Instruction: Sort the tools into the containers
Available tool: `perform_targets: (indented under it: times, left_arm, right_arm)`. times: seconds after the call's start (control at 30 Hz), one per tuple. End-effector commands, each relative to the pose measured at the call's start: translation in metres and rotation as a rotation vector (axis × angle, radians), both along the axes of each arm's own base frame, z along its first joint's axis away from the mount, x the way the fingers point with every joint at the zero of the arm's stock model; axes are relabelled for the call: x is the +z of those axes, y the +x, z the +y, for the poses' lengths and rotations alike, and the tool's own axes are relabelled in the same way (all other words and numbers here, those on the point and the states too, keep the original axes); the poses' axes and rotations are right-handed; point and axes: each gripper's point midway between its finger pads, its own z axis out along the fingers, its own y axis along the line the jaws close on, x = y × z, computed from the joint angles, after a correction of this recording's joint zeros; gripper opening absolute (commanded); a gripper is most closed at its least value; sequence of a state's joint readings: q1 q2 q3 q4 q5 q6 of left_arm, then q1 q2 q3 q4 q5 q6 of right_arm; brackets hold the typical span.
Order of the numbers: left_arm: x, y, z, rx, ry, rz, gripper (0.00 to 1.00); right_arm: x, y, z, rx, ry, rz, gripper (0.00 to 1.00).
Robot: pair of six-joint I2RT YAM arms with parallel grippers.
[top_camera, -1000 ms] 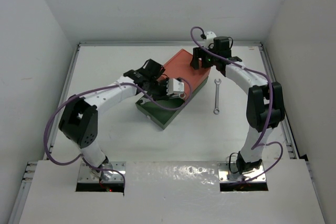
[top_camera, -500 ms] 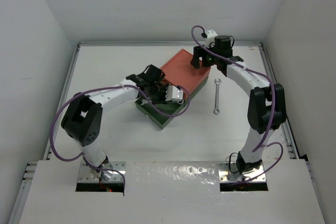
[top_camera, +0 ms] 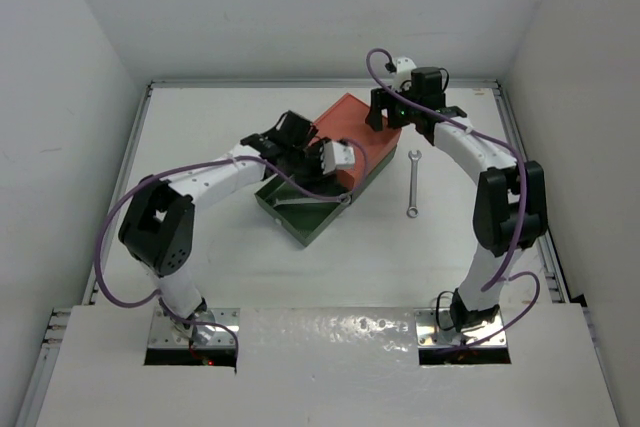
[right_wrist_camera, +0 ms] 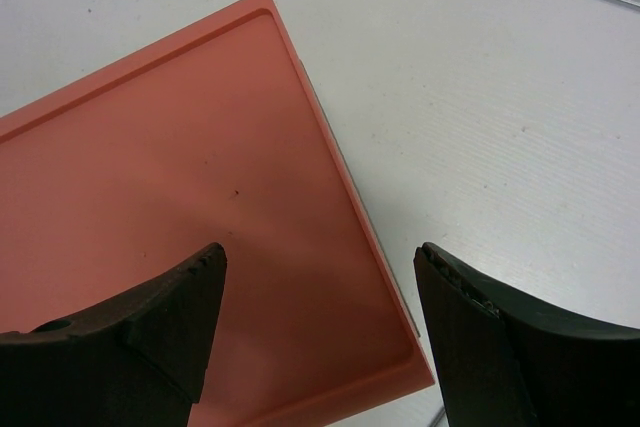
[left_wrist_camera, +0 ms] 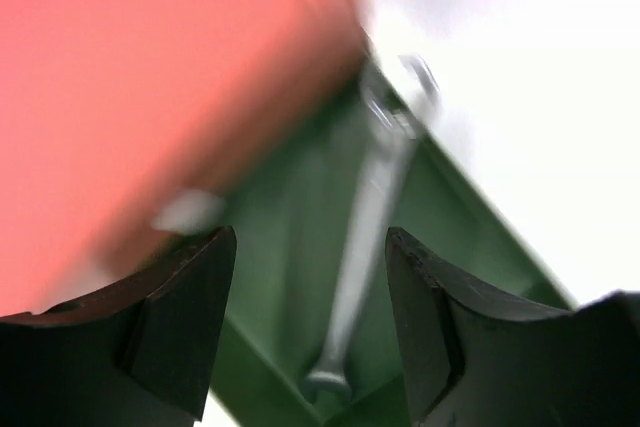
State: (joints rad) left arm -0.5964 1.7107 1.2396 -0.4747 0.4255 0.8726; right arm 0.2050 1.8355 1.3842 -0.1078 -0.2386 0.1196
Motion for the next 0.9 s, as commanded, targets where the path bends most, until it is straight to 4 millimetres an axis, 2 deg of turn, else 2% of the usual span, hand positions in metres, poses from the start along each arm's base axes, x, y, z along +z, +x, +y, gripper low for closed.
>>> perform_targets:
  times: [0.0,0.07,0.1,0.2,0.27,0.3,0.33,0.37,0.4,0.43,0.47,0.5,0.53,0.57,0.6,0.63,0.67,0.7,0.73,0.77,0.8,0.83,0.87]
  left_arm:
    - [0.093,0.034,-0.044,0.145,-0.259,-0.035,0.59]
    - [0.117,0.036,-0.055,0.176,-0.325,0.008,0.57]
    - [0.146,0.037,-0.064,0.198,-0.398,0.036,0.57]
    - [0.184,0.034,-0.071,0.201,-0.475,0.055,0.56]
    - [0.176,0.039,-0.064,0.214,-0.429,0.015,0.45]
    - [0.163,0.041,-0.058,0.232,-0.385,0.007,0.33]
    - [0.154,0.046,-0.05,0.252,-0.345,-0.017,0.29]
    - [0.138,0.055,-0.033,0.327,-0.289,-0.031,0.25]
    - [0.132,0.057,-0.023,0.352,-0.272,-0.02,0.21]
    - [0.133,0.06,-0.014,0.396,-0.293,0.008,0.21]
    - [0.131,0.07,0.006,0.452,-0.324,0.038,0.22]
    - [0.148,0.076,0.013,0.479,-0.382,0.016,0.28]
    - [0.152,0.082,0.021,0.523,-0.407,0.018,0.31]
    - [0.157,0.095,0.036,0.597,-0.394,-0.038,0.33]
    - [0.158,0.104,0.044,0.645,-0.377,-0.08,0.36]
    - [0.156,0.111,0.049,0.676,-0.356,-0.103,0.38]
    - [0.15,0.125,0.058,0.734,-0.318,-0.13,0.38]
    - [0.145,0.13,0.062,0.764,-0.299,-0.127,0.38]
    - [0.148,0.138,0.066,0.815,-0.316,-0.122,0.38]
    - [0.137,0.148,0.072,0.858,-0.316,-0.099,0.38]
    - [0.138,0.156,0.072,0.88,-0.347,-0.091,0.4]
    - [0.144,0.161,0.066,0.875,-0.394,-0.069,0.42]
    - [0.135,0.17,0.063,0.885,-0.398,-0.055,0.49]
  right_arm:
    - [0.042,0.002,-0.001,0.009,0.01,-0.092,0.76]
    - [0.052,0.001,-0.002,0.0,0.019,-0.101,0.76]
    - [0.057,0.002,-0.005,-0.015,0.012,-0.104,0.76]
    - [0.077,0.001,-0.016,-0.068,0.012,-0.116,0.75]
    - [0.092,0.0,-0.018,-0.076,0.03,-0.136,0.75]
    - [0.095,0.0,-0.018,-0.074,0.028,-0.134,0.73]
    - [0.098,-0.005,-0.018,-0.061,0.019,-0.115,0.72]
    - [0.097,-0.01,-0.016,-0.042,0.018,-0.1,0.69]
    - [0.088,-0.019,-0.016,-0.03,0.006,-0.074,0.68]
    - [0.093,-0.031,-0.019,-0.03,0.002,-0.07,0.66]
    - [0.092,-0.04,-0.021,-0.032,0.003,-0.07,0.64]
    - [0.073,-0.054,-0.027,-0.052,-0.015,-0.037,0.61]
    - [0.077,-0.059,-0.029,-0.075,-0.003,-0.062,0.58]
    - [0.099,-0.071,-0.033,-0.093,0.017,-0.122,0.55]
    - [0.1,-0.078,-0.036,-0.114,0.027,-0.134,0.47]
    - [0.089,-0.087,-0.039,-0.152,0.053,-0.112,0.4]
    - [0.098,-0.097,-0.036,-0.154,0.078,-0.132,0.32]
    - [0.091,-0.104,-0.029,-0.144,0.088,-0.117,0.3]
    - [0.069,-0.116,-0.02,-0.124,0.077,-0.082,0.29]
    - [0.06,-0.132,0.009,-0.046,0.059,-0.081,0.3]
    - [0.032,-0.148,0.019,-0.003,0.017,-0.047,0.32]
    - [0.027,-0.154,0.034,0.055,0.004,-0.076,0.35]
    - [0.022,-0.167,0.056,0.12,0.017,-0.081,0.43]
